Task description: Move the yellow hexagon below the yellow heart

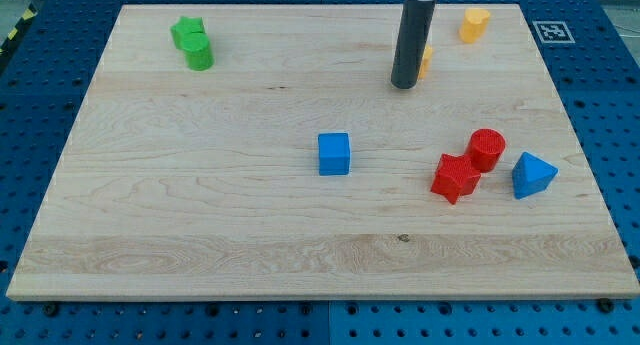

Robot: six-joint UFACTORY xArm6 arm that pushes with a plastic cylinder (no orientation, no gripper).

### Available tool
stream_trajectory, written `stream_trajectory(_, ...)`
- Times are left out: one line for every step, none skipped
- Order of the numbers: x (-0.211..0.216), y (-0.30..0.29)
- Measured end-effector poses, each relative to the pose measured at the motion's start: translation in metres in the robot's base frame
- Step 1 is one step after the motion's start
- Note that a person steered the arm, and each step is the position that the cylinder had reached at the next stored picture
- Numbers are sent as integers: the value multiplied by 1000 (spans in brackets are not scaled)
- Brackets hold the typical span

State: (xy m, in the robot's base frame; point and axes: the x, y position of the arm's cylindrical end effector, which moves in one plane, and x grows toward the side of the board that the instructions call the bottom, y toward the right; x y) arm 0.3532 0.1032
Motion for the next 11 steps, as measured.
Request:
stream_trajectory(0,-13)
stream_trajectory(-10,-59)
stream_trajectory(-44,-80)
stream_trajectory(-51,-45)
stream_trajectory(-35,-9)
stream_trajectory(-13,-17)
stream_trajectory(-6,11)
stream_trajectory(-21,59)
stream_trajectory(-20,56)
stream_trajectory(-23,19)
stream_trajectory(-47,3)
